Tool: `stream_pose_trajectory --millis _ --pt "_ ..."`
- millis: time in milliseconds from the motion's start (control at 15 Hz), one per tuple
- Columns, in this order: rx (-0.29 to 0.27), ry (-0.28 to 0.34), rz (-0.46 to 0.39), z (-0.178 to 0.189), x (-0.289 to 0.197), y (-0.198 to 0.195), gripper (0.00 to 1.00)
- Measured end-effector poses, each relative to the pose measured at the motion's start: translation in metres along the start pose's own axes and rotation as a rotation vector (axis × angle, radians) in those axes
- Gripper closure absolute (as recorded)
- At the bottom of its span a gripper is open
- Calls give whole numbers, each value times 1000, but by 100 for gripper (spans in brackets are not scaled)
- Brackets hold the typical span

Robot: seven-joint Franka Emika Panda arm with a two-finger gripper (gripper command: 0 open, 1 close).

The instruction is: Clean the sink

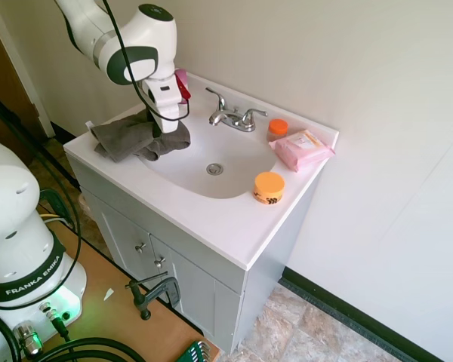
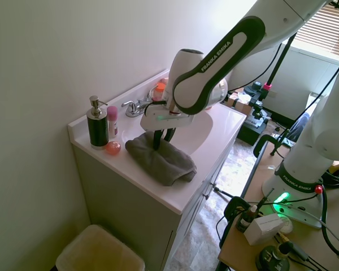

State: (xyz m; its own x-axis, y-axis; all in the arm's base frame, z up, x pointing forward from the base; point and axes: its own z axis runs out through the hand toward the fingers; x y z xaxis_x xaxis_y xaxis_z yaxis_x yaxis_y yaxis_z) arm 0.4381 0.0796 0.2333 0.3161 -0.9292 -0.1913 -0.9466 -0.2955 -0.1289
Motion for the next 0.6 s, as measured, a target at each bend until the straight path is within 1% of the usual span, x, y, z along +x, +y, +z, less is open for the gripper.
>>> stream_pose_trajectory --millis 133,267,333,400,600 --pt "-27 -46 39 11 15 7 100" --pt "-58 -69 37 29 16 11 100" --pt "-73 -69 25 38 13 13 100" --pt "-85 -49 -9 46 12 13 100" --pt "-120 73 -127 59 19 15 100"
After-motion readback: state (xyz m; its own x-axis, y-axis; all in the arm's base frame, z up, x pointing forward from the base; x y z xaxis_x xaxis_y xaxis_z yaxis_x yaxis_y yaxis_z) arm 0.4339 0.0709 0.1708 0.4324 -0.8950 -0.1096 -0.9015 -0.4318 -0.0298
